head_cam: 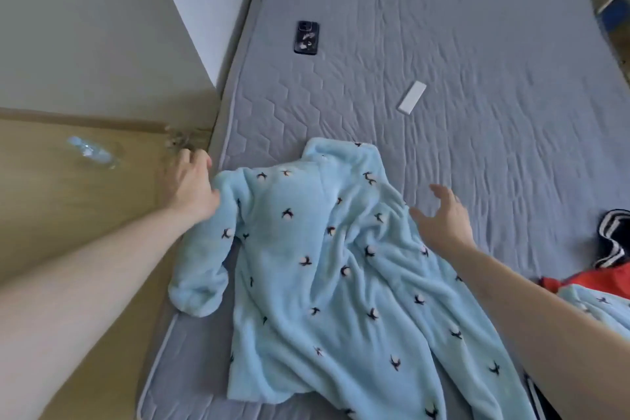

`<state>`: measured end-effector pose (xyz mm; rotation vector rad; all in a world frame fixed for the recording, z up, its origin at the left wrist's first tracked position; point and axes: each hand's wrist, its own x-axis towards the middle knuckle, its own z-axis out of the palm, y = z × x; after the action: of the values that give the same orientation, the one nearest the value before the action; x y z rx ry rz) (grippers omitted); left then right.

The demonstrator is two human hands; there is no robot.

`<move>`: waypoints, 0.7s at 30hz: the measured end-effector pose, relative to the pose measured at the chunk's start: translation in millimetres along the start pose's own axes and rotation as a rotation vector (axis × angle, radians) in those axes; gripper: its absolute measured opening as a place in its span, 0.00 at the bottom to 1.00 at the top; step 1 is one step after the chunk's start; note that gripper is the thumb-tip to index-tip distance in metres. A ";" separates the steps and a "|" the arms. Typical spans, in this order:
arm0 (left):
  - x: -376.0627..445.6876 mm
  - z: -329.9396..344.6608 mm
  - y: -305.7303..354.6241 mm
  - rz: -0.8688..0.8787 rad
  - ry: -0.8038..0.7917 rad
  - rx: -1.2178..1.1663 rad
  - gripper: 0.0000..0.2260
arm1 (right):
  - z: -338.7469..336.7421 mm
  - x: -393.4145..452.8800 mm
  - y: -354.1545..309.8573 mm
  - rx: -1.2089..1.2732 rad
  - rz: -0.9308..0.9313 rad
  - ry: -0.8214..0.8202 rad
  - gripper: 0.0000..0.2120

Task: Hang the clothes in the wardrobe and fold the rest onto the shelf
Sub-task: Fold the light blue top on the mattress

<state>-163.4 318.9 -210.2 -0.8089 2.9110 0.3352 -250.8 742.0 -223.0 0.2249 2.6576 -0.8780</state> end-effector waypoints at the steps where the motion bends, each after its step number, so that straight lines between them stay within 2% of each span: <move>1: -9.5 24.2 4.6 0.032 -0.053 -0.022 0.19 | 13.7 -6.7 23.8 -0.038 0.038 -0.017 0.31; 4: -63.2 94.1 16.1 0.114 -0.247 -0.023 0.17 | 38.8 -31.6 103.8 -0.157 0.180 -0.077 0.31; 6: -109.2 133.1 17.0 0.011 -0.352 -0.055 0.19 | 46.1 -46.0 153.5 -0.231 0.292 -0.117 0.34; 8: -155.3 165.6 9.9 -0.212 -0.385 -0.118 0.25 | 49.7 -56.9 192.5 -0.278 0.389 -0.134 0.40; 10: -198.3 194.2 -3.6 -0.503 -0.384 -0.182 0.34 | 51.5 -64.4 220.8 -0.321 0.482 -0.169 0.46; 12: -238.2 215.2 -18.7 -0.785 -0.459 -0.236 0.46 | 55.4 -71.1 243.3 -0.291 0.580 -0.218 0.50; 14: -269.7 230.6 -29.6 -0.958 -0.542 -0.351 0.53 | 60.6 -76.1 260.3 -0.252 0.673 -0.256 0.50; 16: -284.6 238.3 -31.0 -0.996 -0.601 -0.490 0.49 | 63.5 -74.9 274.4 -0.266 0.695 -0.272 0.40; 18: -285.8 239.2 -32.0 -0.967 -0.594 -0.618 0.37 | 59.6 -66.7 279.7 -0.304 0.647 -0.241 0.23; 19: -284.2 235.4 -31.8 -0.976 -0.585 -0.678 0.30 | 53.6 -61.5 279.5 -0.310 0.627 -0.191 0.17; 21: -281.1 222.1 -35.5 -1.037 -0.575 -0.768 0.25 | 33.5 -46.5 275.8 -0.236 0.590 0.001 0.16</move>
<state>103.6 481.8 -388.5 -1.7604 1.4942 1.2716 -129.8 939.6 -383.1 0.8865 2.4415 -0.3702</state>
